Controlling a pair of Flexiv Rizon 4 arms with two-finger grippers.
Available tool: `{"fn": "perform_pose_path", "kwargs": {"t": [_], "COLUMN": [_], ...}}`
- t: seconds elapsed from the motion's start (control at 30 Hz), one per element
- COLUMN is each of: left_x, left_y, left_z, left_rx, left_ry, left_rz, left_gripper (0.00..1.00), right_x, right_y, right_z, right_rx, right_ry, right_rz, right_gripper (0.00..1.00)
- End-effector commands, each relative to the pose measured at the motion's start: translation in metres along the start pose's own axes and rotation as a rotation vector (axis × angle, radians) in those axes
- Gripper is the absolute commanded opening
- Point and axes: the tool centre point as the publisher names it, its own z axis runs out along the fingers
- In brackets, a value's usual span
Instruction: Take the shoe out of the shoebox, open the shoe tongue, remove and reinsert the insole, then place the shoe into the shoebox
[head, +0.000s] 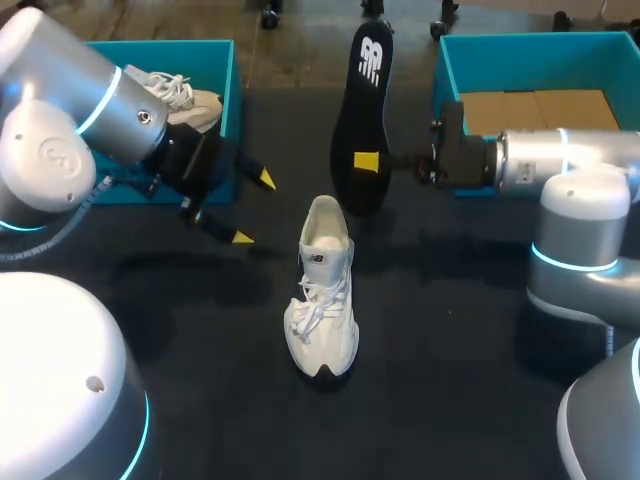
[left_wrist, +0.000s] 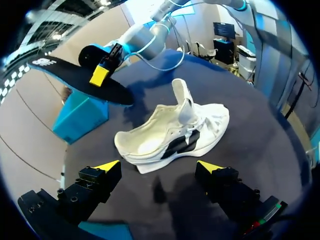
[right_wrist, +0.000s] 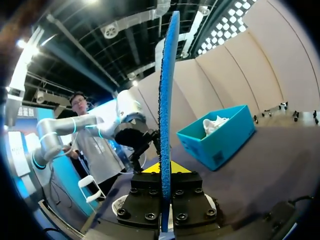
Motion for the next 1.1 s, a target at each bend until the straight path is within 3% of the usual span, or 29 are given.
{"fn": "perform_pose_path", "kwargs": {"t": [0.03, 0.47, 1.1], "left_x": [0.000, 0.011, 0.016], "left_y": [0.003, 0.019, 0.022], "left_z": [0.007, 0.036, 0.042], "left_rx": [-0.012, -0.039, -0.027], "left_ry": [0.001, -0.001, -0.006], "left_rz": [-0.038, -0.178, -0.277], "left_gripper": [1.00, 1.00, 1.00], "right_x": [-0.010, -0.027, -0.021], "right_y": [-0.004, -0.005, -0.021], "right_z": [0.011, 0.029, 0.032], "right_rx": [-0.002, -0.003, -0.022], "right_ry": [0.009, 0.081, 0.091], "right_rz": [-0.013, -0.002, 0.017], "right_gripper": [0.00, 0.00, 0.00]}}
